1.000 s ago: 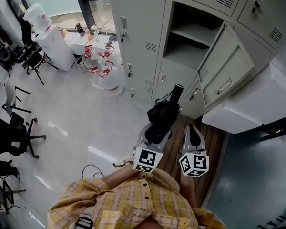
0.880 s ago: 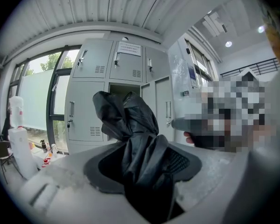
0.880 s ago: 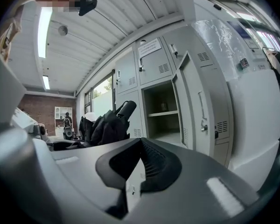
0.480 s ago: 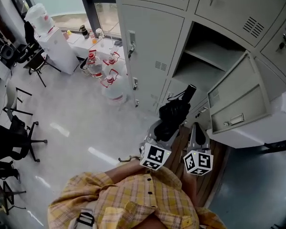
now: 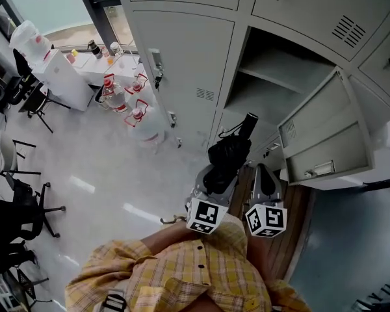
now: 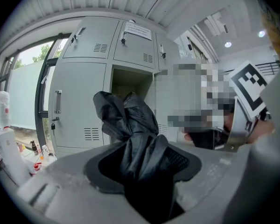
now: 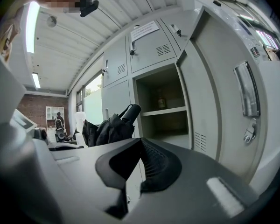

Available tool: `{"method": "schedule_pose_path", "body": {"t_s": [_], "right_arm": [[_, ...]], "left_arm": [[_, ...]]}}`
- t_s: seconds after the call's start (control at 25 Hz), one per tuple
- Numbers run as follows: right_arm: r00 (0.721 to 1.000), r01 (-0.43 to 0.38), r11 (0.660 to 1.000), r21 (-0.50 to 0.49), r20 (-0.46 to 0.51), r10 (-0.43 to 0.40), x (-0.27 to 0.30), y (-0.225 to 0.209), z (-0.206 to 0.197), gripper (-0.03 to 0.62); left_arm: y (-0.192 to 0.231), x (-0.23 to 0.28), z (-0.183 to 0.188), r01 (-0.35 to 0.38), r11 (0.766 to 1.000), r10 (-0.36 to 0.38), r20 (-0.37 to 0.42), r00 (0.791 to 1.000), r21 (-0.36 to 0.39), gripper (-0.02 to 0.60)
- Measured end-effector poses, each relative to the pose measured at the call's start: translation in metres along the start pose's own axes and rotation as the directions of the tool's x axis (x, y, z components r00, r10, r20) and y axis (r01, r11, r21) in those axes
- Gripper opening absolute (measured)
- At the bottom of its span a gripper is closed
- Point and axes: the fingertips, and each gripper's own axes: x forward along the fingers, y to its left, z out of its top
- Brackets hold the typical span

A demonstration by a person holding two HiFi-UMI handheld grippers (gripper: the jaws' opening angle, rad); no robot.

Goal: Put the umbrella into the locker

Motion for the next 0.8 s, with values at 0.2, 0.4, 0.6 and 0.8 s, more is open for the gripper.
{"method": "schedule_pose_path", "body": {"t_s": [0.2,0.4,0.6,0.8], "right_arm": [[1.000,0.012,1.000,0.013,-0.015,-0.012,0.005,-0.009,-0.005,0.000],[0.999,-0.009,1.000,0.017,-0.048,0.010,0.018,-0.021,-0.012,-0.002],[0.998,-0.025,0.999,0.022,-0.050,0.026,0.039,-0.039,-0.005,0.000],[0.997,-0.045,0.999,0.021,-0.056,0.046,0.060,-0.051,-0.004,-0.001]], "left_arm": [[-0.001,0.010,-0.008,0.010,1.000,-0.010,-0.030,0.999,-0.008,0.241],[0.001,0.029,-0.007,0.003,1.000,-0.003,-0.035,0.999,-0.020,0.242],[0.010,0.052,-0.004,-0.020,1.000,0.019,-0.052,0.998,-0.015,0.242],[0.018,0.079,-0.001,-0.037,0.999,0.036,-0.061,0.997,-0.015,0.242]]}}
